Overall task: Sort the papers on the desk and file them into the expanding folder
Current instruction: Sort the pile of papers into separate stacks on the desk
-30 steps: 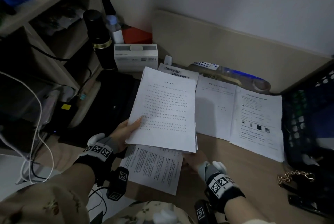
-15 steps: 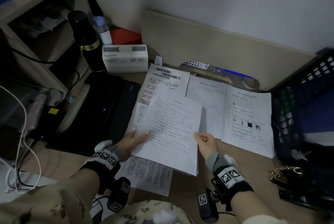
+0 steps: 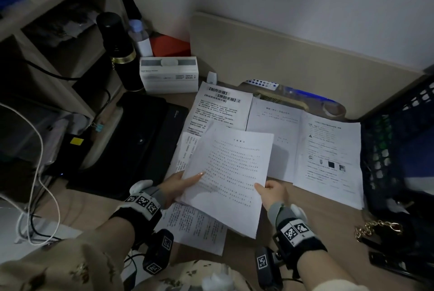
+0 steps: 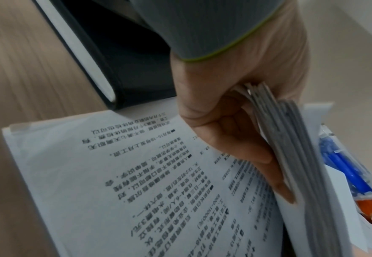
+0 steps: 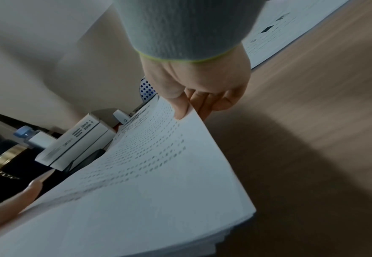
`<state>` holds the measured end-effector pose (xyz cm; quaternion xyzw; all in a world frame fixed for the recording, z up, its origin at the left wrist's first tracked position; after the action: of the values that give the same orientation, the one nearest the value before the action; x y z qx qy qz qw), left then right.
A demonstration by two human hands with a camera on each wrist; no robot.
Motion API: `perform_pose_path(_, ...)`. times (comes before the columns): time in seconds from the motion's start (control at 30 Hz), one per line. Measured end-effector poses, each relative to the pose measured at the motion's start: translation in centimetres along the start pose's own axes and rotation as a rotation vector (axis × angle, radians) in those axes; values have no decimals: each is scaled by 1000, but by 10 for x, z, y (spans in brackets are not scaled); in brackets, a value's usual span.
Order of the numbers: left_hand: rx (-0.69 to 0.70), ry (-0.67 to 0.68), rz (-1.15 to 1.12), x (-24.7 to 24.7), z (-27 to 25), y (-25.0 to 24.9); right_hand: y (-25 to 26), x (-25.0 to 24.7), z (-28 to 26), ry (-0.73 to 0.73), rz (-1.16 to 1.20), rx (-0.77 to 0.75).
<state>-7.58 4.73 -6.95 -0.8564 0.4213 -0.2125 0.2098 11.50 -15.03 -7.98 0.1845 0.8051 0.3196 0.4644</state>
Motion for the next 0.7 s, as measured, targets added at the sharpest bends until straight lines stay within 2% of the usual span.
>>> perform_pose_path(0.17,-10,-60,24,-4,3,1,-4,-7,-2,26,117,-7)
perform_pose_path(0.3,-25,-75,27,-6,5,4,-10,-15,1,-18,61,-19)
perform_pose_path(0.43,-54,-108,43,-10,6,6,-16,-20,5,-43,120,31)
perform_pose_path(0.6,-91,-88,75,-7,7,7,-24,-16,9,-23,107,54)
perform_pose_path(0.7,-115,-89,82,-9,7,9,-25,-13,8,13,188,56)
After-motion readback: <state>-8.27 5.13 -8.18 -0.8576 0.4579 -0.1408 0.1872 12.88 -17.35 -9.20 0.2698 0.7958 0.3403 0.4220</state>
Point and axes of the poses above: each hand's wrist, its own z-axis towards the middle knuckle, its own x-axis out of the palm, y = z × x, the point moved 4 cm from there along z, towards the middle knuckle, and after that the axes turned 12 degrees about -x, right-handed, at the moved point
